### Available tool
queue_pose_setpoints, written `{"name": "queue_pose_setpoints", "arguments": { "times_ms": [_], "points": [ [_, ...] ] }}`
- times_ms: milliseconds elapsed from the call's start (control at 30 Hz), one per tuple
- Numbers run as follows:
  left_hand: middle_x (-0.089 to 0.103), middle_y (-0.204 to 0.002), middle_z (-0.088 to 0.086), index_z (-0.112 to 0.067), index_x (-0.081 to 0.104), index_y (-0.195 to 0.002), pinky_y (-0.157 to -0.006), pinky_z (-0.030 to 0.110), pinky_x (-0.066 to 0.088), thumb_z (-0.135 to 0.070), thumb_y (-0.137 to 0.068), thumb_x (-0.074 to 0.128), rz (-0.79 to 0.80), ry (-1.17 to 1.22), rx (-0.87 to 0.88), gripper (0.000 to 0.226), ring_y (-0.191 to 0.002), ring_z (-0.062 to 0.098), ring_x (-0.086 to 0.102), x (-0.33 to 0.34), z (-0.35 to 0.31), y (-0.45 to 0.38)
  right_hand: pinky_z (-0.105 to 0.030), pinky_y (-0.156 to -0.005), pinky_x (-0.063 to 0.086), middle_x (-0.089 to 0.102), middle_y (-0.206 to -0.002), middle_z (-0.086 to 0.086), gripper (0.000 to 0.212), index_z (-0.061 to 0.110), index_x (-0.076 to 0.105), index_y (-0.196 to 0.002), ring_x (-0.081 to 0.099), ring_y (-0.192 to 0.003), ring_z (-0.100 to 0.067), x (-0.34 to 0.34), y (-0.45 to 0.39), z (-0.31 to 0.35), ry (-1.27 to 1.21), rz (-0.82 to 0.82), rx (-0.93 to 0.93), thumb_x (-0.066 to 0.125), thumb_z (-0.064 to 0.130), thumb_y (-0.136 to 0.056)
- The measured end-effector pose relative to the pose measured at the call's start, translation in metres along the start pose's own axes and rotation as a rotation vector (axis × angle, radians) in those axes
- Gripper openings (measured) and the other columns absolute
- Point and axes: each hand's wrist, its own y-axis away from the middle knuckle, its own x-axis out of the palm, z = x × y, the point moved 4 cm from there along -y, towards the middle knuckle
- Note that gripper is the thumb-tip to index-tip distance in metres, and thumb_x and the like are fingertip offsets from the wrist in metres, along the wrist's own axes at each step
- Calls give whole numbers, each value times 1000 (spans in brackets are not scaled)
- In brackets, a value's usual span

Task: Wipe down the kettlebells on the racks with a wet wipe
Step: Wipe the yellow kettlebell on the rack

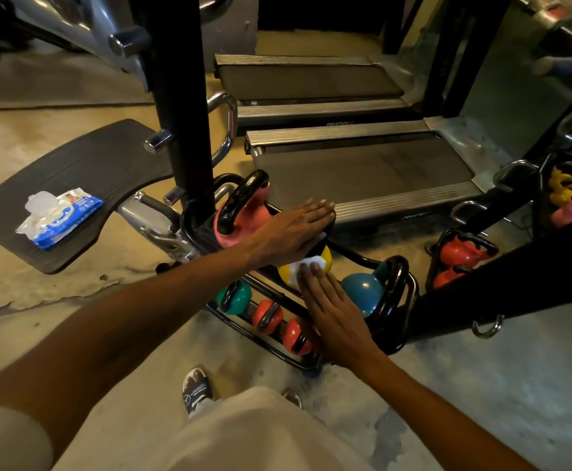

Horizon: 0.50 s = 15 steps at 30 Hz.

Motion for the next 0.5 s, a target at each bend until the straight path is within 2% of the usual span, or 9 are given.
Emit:
{"name": "queue_pose_setpoints", "arguments": {
  "times_ms": [67,133,267,333,367,400,433,467,500],
  "points": [
    [29,-169,18,-4,35,-160,-131,46,18,-29,-110,35,-88,-27,-107,56,-159,29,21,-8,9,9,-52,-128,22,-1,-174,-16,84,1,12,-164,1,-161,-32,2,-2,11,-190,-53,149,57,41,-105],
    [29,-169,19,-3,35,-160,-130,49,19,-22,-104,46,-158,-109,-214,60,-160,31,21,-14,18,22,-46,-130,16,-9,-174,-12,91,4,3,-165,-4,-162,-28,0,-8,25,-355,-82,261,59,43,-105],
    [20,-171,19,-2,27,-162,-132,49,11,-23,-102,54,-272,-184,-465,70,-162,30,11,-24,37,50,-26,-126,11,-27,-171,7,108,31,-24,-162,-8,-160,-11,-1,-20,48,-792,-163,558,66,40,-102],
    [19,-172,19,-2,26,-163,-132,48,12,-26,-105,53,-259,-210,-476,68,-162,30,11,-18,35,59,-7,-117,8,-20,-173,7,109,35,-20,-162,-2,-156,-3,1,-25,55,-944,-180,669,69,37,-99],
    [20,-171,19,-2,27,-162,-132,48,13,-25,-106,52,-255,-211,-465,66,-162,30,12,-15,32,61,-3,-114,11,-12,-174,6,108,34,-14,-164,3,-153,-2,0,-28,56,-1028,-194,722,71,35,-98],
    [22,-171,19,-2,29,-162,-131,48,13,-24,-107,51,-252,-195,-449,63,-161,30,13,-12,27,62,-8,-116,17,-2,-175,5,106,35,-7,-165,9,-153,-3,0,-30,56,-1131,-222,777,73,33,-96],
    [23,-170,19,-2,31,-161,-131,49,14,-22,-107,49,-248,-157,-431,61,-161,30,15,-8,22,62,-19,-119,27,10,-175,3,104,38,1,-166,17,-154,-8,-4,-32,56,-1228,-254,821,75,33,-93],
    [25,-170,19,-3,32,-161,-131,49,15,-22,-107,47,-244,-119,-406,59,-161,30,16,-4,16,60,-32,-119,37,24,-171,1,100,41,11,-165,30,-153,-14,-2,-33,51,-1315,-292,867,76,33,-90],
    [27,-169,19,-3,33,-161,-131,48,15,-22,-107,47,-229,-92,-376,59,-160,30,18,1,10,58,-36,-111,48,40,-164,-2,91,39,24,-163,45,-146,-16,-5,-34,42,-1377,-317,900,75,28,-89]
  ]
}}
